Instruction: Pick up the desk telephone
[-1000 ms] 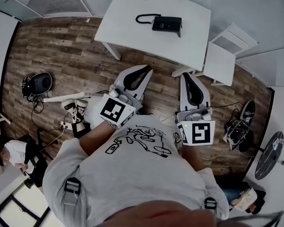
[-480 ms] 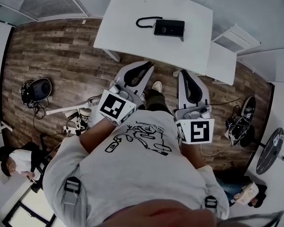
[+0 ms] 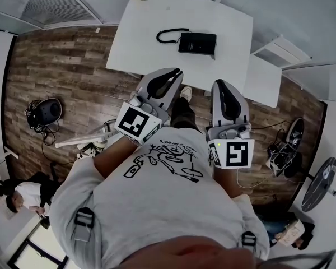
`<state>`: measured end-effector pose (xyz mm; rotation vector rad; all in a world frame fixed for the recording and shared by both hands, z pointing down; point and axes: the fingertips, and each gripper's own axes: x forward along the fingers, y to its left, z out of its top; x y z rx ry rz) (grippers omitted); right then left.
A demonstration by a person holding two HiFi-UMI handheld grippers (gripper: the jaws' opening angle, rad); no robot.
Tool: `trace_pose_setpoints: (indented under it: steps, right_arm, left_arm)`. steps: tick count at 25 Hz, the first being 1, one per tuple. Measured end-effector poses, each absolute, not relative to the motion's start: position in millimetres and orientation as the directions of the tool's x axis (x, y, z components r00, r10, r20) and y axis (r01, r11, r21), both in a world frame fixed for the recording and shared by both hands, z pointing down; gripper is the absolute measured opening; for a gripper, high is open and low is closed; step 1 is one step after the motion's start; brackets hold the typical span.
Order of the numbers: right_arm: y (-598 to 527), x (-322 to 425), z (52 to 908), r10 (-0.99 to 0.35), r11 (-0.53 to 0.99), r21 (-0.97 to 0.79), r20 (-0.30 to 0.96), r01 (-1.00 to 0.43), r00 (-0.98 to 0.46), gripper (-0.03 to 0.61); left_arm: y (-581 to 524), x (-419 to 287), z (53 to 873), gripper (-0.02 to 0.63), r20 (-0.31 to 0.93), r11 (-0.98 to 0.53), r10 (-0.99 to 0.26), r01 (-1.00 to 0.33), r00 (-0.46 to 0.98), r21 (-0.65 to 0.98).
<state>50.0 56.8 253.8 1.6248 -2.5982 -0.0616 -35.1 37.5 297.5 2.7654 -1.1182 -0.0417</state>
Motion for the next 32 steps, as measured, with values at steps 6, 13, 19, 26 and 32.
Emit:
trace_pose_setpoints:
  steps: [6,13,19,26,32]
  right_arm:
    - [-13.0,84.8,260.0,-0.899,0.438,0.054,0.056,-0.898,-0.435,0.009]
    - [-98.7,127.2,257.9,-0.888,0.458,0.051,0.061,-0.887,-0.455,0.009]
    - [-153.7,148.6,257.7,-0.881,0.473,0.045,0.058,-0.880,-0.470,0.009]
    - [-191.6,135.0,271.4,-0.870,0.487,0.042,0.109,-0.872,-0.480,0.009]
    - [-207.5,113.5,270.9,-0.896,0.433,0.061,0.133,-0.899,-0.423,0.009]
  left_arm:
    - [-34.0,-1.7,299.1,0.021,0.040,-0.701,-0.699,-0.695,0.714,0.158]
    - [-120.7,38.3,295.9,0.021,0.043,-0.682,-0.718,-0.715,0.695,0.155]
    - [-176.7,58.7,289.2,0.021,0.027,-0.667,-0.736,-0.731,0.677,0.144]
    - [-212.7,44.2,304.3,0.021,0.058,-0.653,-0.740,-0.736,0.670,0.177]
    - [-228.9,25.3,308.5,0.021,0.054,-0.696,-0.694,-0.688,0.718,0.205]
